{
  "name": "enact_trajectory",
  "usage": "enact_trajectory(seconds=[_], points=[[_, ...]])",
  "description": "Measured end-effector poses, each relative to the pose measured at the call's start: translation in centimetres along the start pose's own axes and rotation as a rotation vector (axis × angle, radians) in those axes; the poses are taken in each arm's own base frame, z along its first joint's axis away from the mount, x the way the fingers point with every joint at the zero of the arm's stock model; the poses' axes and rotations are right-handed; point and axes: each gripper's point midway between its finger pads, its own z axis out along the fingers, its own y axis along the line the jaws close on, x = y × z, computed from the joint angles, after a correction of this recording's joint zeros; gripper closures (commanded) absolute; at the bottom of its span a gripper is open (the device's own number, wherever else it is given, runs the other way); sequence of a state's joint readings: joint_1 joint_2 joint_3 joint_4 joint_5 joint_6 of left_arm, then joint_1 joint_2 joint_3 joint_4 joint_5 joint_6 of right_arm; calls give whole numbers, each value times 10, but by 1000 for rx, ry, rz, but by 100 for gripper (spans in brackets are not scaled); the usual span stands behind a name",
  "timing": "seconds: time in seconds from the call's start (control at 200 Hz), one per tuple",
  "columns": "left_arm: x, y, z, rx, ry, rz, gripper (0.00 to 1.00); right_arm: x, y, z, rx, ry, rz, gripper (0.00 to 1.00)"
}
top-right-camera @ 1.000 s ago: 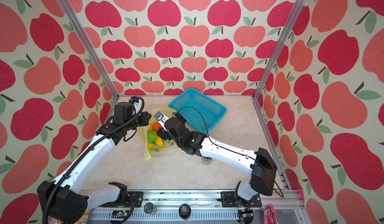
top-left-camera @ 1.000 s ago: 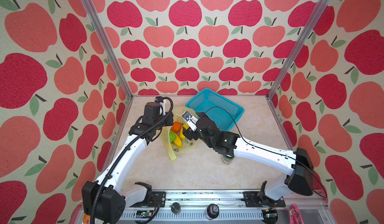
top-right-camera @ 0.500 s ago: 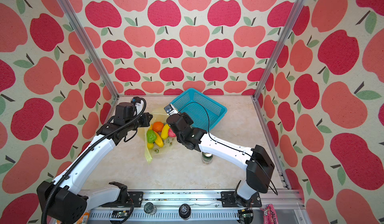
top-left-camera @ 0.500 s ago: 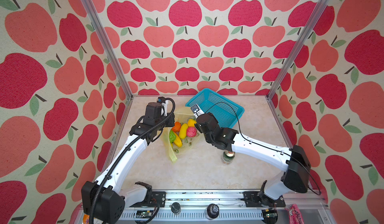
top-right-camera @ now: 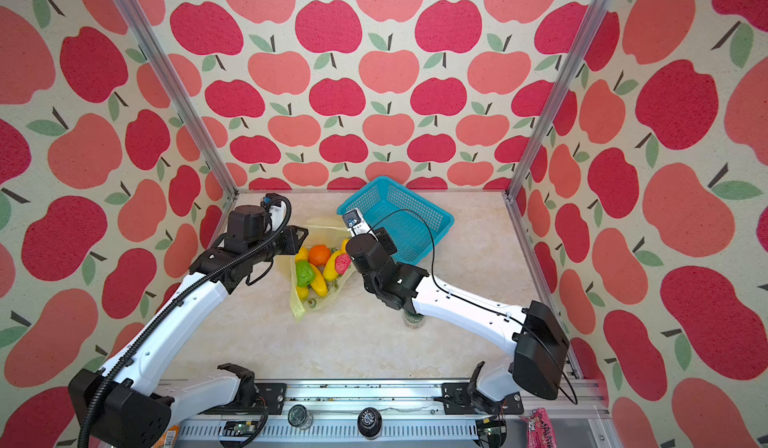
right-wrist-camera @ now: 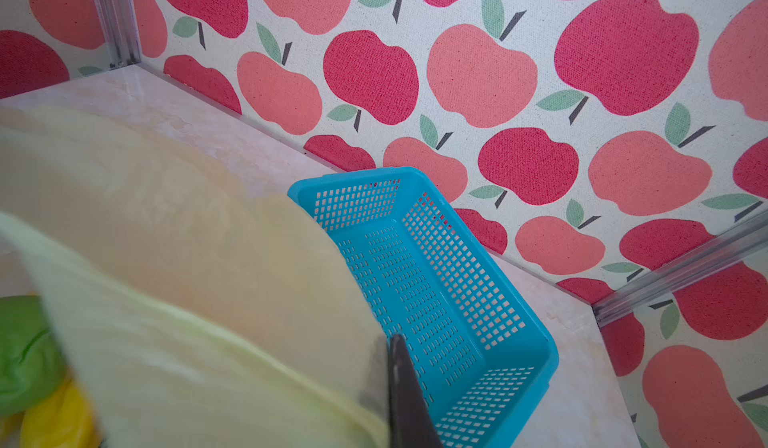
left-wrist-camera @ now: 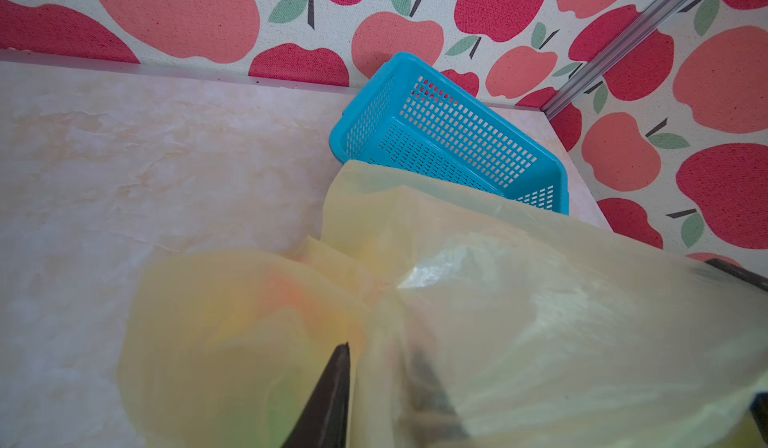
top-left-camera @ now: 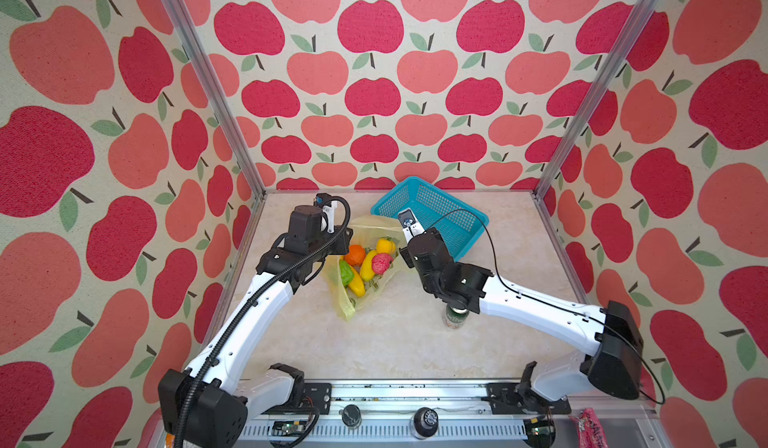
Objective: Untie the knot of the plastic bag and take out the fruit
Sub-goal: 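Spread the bag edge farther from the fruit with the right gripper, then withdraw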
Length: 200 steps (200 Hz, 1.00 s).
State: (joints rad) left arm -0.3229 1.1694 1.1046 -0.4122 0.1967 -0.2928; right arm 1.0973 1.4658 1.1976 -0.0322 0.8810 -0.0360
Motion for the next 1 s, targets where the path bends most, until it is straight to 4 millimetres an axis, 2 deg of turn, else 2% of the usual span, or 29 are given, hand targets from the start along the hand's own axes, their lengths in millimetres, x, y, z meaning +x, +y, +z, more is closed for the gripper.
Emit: enact_trajectory(seconds=[0.015, 0.04, 0.085, 0.16, 0.285, 0.38, 0.525, 0.75, 0.82, 0.895, 1.001], points=[[0, 0, 0, -1, 0, 2, 100, 0, -1, 0, 1, 0, 3, 51], [0, 1, 0, -2, 0, -3, 100, 0, -1, -1, 1, 3, 8, 38], [0, 1, 0, -5, -1, 6, 100, 2, -2, -2, 1, 8, 3, 25], [0, 1, 0, -5, 0, 4, 100, 3, -6, -10, 2, 11, -9, 12], [2, 2, 3, -7, 8, 3, 100, -5, -10, -39, -22, -17, -29, 1], [5, 2, 9, -9, 27, 2, 100, -12, -16, -62, -68, -38, -33, 1], [10, 2, 14, -9, 48, 4, 100, -18, -32, -85, -115, -16, -43, 1], [11, 0, 15, -6, 49, 8, 100, -59, -29, -123, -316, -84, 51, 4], [11, 0, 15, -7, 49, 8, 100, -66, -24, -129, -367, -116, 56, 7], [11, 0, 15, -7, 48, 9, 100, -71, -13, -131, -422, -143, 53, 16], [10, 2, 15, -16, 46, 10, 100, -60, 16, -135, -527, -155, 2, 23]])
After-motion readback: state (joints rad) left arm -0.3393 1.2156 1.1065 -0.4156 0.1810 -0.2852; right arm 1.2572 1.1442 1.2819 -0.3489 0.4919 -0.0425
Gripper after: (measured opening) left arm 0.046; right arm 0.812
